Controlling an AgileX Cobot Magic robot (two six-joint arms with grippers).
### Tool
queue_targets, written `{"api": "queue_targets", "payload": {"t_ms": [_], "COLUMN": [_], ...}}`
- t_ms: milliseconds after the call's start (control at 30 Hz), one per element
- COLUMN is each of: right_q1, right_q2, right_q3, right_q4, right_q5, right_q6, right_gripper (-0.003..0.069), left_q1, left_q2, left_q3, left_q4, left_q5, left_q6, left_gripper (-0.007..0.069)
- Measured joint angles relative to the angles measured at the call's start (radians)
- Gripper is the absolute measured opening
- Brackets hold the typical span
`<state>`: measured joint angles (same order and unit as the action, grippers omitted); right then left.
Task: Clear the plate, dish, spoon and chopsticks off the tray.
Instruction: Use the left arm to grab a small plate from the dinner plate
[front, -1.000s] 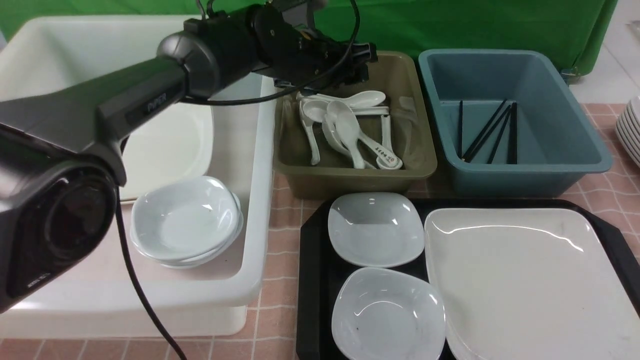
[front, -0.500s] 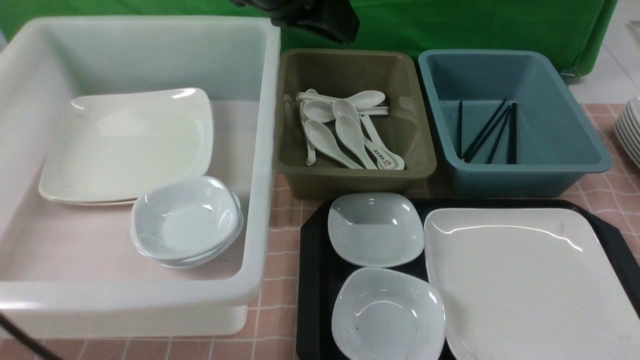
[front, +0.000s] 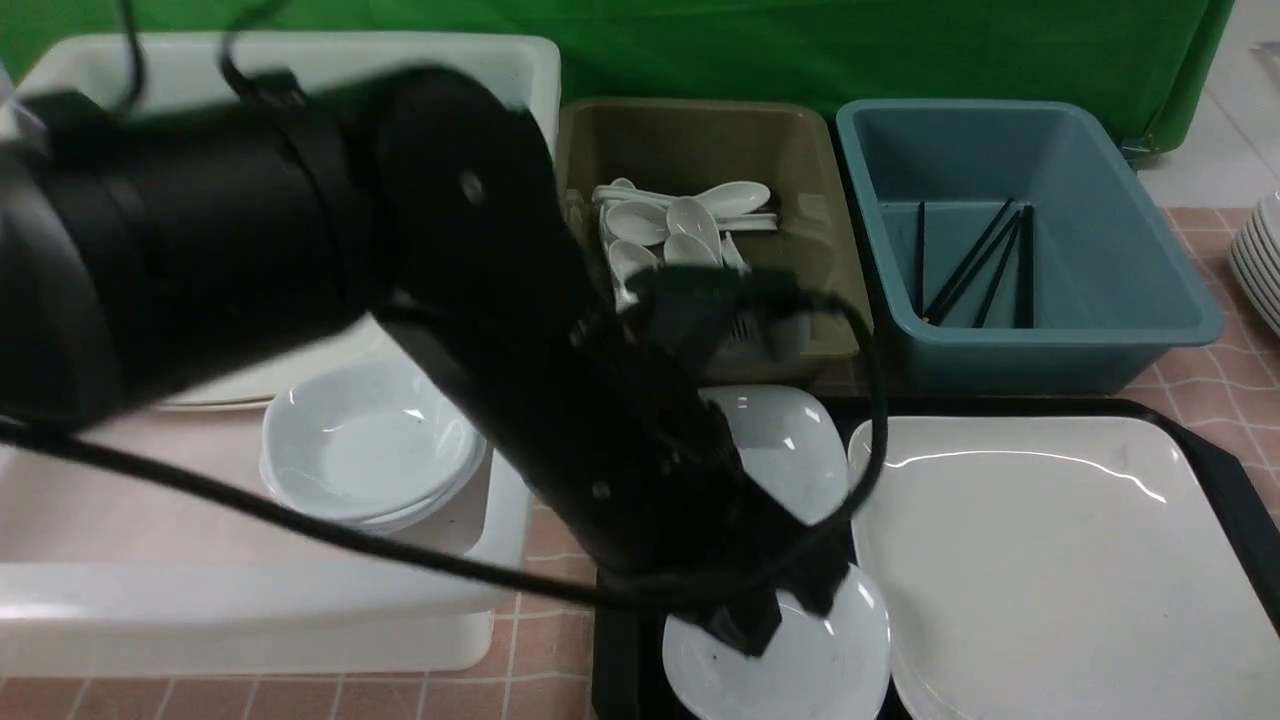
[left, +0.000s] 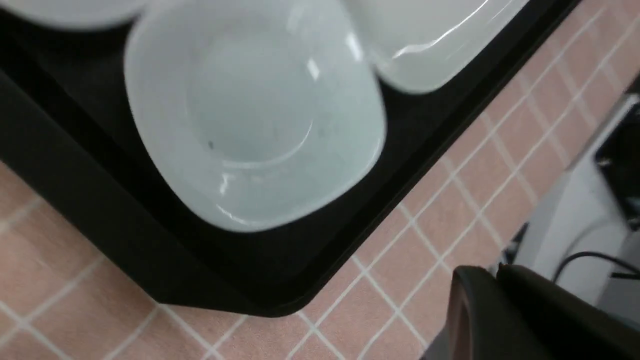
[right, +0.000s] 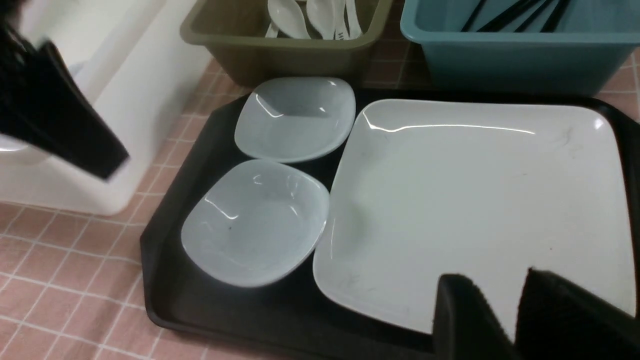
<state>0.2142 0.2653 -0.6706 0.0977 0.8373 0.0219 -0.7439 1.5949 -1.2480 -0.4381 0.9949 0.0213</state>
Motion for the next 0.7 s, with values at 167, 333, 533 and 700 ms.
{"api": "queue_targets", "payload": {"t_ms": [167, 333, 533, 700], "right_q1": [0.0, 0.0, 0.0, 0.0], "right_q2": [0.0, 0.0, 0.0, 0.0], "right_q3": [0.0, 0.0, 0.0, 0.0], "right_q4": [0.0, 0.0, 0.0, 0.0], "right_q5": [0.0, 0.0, 0.0, 0.0], "right_q6": [0.0, 0.0, 0.0, 0.0], "right_gripper": [0.0237, 0.0238, 0.0238, 0.0238], "left_q1": [-0.133, -0.226, -0.291, -0.312], "left_q2": [0.092, 0.172, 0.235, 0.269], "left_q3": [0.043, 0.044, 0.044, 0.044], "left_q4": [0.162, 0.357, 0.583, 0.673], "left_q5": [-0.072, -0.132, -0.203, -0.238], "left_q6": [-0.074, -0.082, -0.072, -0.03], "left_gripper": [0.021, 0.0433, 0.0498, 0.049]}}
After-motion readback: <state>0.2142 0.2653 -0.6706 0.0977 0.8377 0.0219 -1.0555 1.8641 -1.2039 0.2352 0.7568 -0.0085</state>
